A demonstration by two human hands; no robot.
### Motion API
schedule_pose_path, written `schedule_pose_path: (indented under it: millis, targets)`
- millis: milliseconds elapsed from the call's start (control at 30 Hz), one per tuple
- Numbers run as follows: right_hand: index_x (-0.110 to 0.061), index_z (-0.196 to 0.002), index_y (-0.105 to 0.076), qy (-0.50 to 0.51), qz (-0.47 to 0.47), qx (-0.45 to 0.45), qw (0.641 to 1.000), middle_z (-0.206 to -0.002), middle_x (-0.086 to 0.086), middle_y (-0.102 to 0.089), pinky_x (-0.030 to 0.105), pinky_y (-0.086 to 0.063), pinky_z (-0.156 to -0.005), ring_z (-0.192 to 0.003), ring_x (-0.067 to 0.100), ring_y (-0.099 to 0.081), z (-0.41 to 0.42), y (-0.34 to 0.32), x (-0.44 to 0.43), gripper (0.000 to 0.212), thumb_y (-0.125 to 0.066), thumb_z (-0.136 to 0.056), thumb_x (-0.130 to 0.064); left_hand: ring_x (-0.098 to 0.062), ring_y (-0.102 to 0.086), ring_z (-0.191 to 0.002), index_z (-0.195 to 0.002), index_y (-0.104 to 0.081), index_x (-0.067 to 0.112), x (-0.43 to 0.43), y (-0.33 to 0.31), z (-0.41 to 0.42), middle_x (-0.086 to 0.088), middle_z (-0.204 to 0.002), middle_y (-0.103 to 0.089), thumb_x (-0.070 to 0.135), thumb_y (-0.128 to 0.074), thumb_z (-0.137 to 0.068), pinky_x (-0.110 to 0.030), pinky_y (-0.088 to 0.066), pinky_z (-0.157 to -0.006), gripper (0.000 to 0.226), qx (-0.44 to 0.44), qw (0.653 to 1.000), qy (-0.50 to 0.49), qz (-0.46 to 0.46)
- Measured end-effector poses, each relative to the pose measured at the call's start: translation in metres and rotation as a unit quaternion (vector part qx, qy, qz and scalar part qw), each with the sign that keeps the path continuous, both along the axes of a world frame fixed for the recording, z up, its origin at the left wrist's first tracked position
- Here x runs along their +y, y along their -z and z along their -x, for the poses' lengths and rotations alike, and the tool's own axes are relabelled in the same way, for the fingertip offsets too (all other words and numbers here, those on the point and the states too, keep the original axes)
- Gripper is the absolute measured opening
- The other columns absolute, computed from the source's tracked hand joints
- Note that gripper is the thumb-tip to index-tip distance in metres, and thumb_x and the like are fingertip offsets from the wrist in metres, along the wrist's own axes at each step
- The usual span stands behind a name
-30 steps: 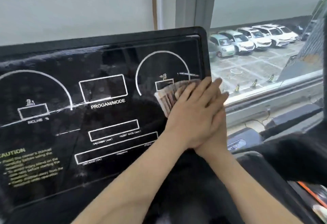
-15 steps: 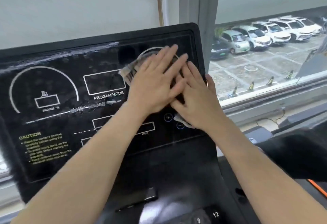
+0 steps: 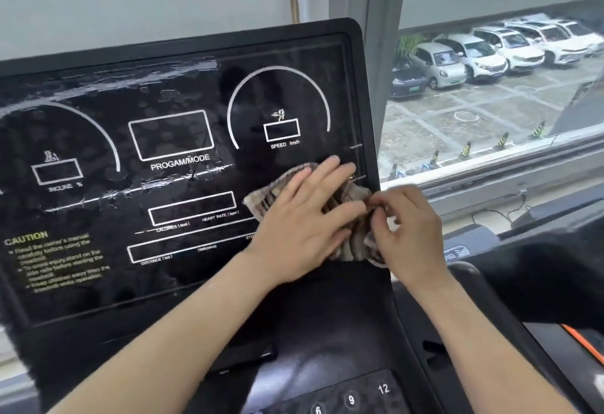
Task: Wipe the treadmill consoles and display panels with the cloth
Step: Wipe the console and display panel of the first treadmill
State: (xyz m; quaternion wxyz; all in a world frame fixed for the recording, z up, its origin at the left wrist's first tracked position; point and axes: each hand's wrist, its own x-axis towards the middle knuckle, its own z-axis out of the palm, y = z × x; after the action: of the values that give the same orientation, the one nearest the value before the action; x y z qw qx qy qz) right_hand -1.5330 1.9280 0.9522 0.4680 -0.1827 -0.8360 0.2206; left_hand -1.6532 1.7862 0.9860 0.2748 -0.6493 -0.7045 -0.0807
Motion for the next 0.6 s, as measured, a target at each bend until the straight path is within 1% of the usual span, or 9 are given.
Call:
schedule_pose_path:
  millis: [100,167,233,300,367,400,467,533,600]
  targets:
    - [-0.009,-0.089,-0.068,0.049,0.005,0.060,0.997,-0.089,0.012,-0.058,0.005,-0.031,-0.071,-0.074,0.005,-0.044,0.018,-0.030,0.022,0.018,-0.058,-0.079,0.001,-0.041,-0.039,-0.129,-0.109,-0.059,0.017,0.028,-0.045,0.017,-0.023,-0.135,-0.047,0.018,-0.064,-0.087,-0.047,-0.031,-0.107,0.023,-0.052,0.988,0.006,-0.146]
    - [-0.009,-0.092,-0.067,0.070,0.017,0.097,0.993,-0.094,0.011,-0.056,0.004,-0.032,-0.070,-0.073,0.006,-0.045,0.031,-0.047,0.032,0.018,-0.057,-0.080,0.000,-0.040,-0.049,-0.110,-0.096,-0.061,0.010,0.055,-0.073,0.025,-0.021,-0.116,-0.055,0.010,-0.063,-0.081,-0.044,-0.037,-0.097,0.015,-0.058,0.973,-0.032,-0.220]
    - [-0.008,-0.093,-0.065,0.086,0.019,0.105,0.991,-0.092,0.008,-0.054,0.003,-0.031,-0.068,-0.071,0.010,-0.046,0.039,-0.053,0.037,0.016,-0.056,-0.081,-0.002,-0.036,-0.053,-0.104,-0.091,-0.066,0.010,0.076,-0.082,0.025,-0.016,-0.108,-0.059,0.013,-0.060,-0.083,-0.045,-0.040,-0.092,0.011,-0.029,0.969,-0.077,-0.235]
    - [-0.011,-0.091,-0.063,0.092,0.041,0.091,0.991,-0.086,0.004,-0.056,0.009,-0.036,-0.066,-0.069,0.013,-0.048,0.039,-0.047,0.040,0.012,-0.058,-0.083,-0.004,-0.034,-0.053,-0.113,-0.103,-0.068,0.013,0.086,-0.070,0.021,-0.013,-0.117,-0.061,0.023,-0.055,-0.090,-0.045,-0.036,-0.101,0.021,0.026,0.973,-0.092,-0.208]
    - [-0.019,-0.082,-0.059,0.074,0.079,-0.003,0.994,-0.078,0.003,-0.059,0.031,-0.043,-0.064,-0.069,0.021,-0.052,0.031,-0.032,0.044,0.018,-0.056,-0.081,-0.002,-0.031,-0.039,-0.134,-0.128,-0.058,0.011,0.087,-0.049,0.008,-0.012,-0.140,-0.050,0.037,-0.043,-0.095,-0.045,-0.022,-0.114,0.045,0.048,0.987,-0.095,-0.119]
    - [-0.022,-0.076,-0.055,0.053,0.100,-0.076,0.991,-0.073,0.003,-0.059,0.034,-0.041,-0.061,-0.069,0.025,-0.053,0.026,-0.022,0.046,0.023,-0.053,-0.080,0.000,-0.029,-0.029,-0.141,-0.138,-0.048,0.009,0.085,-0.038,0.000,-0.011,-0.149,-0.040,0.043,-0.038,-0.096,-0.044,-0.015,-0.117,0.056,0.055,0.991,-0.101,-0.075]
    - [-0.022,-0.067,-0.051,0.009,0.109,-0.189,0.976,-0.064,0.001,-0.055,0.035,-0.035,-0.058,-0.067,0.028,-0.049,0.012,-0.005,0.045,0.024,-0.051,-0.077,0.000,-0.026,-0.017,-0.146,-0.148,-0.034,0.008,0.081,-0.018,-0.013,-0.009,-0.157,-0.025,0.047,-0.035,-0.095,-0.043,-0.007,-0.119,0.066,0.058,0.992,-0.107,-0.027]
    - [-0.019,-0.065,-0.053,-0.009,0.079,-0.256,0.963,-0.060,-0.001,-0.051,0.036,-0.032,-0.058,-0.066,0.028,-0.045,-0.001,0.003,0.044,0.021,-0.052,-0.078,-0.002,-0.025,-0.011,-0.148,-0.150,-0.026,0.009,0.076,0.001,-0.024,-0.008,-0.159,-0.018,0.047,-0.036,-0.095,-0.042,-0.003,-0.119,0.068,0.060,0.992,-0.110,0.001]
    - [-0.014,-0.072,-0.061,-0.041,0.080,-0.317,0.944,-0.065,0.001,-0.058,0.037,-0.039,-0.063,-0.069,0.027,-0.050,-0.013,0.007,0.045,0.015,-0.053,-0.081,-0.005,-0.025,-0.009,-0.148,-0.151,-0.023,0.008,0.068,0.019,-0.034,-0.009,-0.160,-0.014,0.045,-0.035,-0.095,-0.042,-0.001,-0.119,0.068,0.061,0.991,-0.111,0.030]
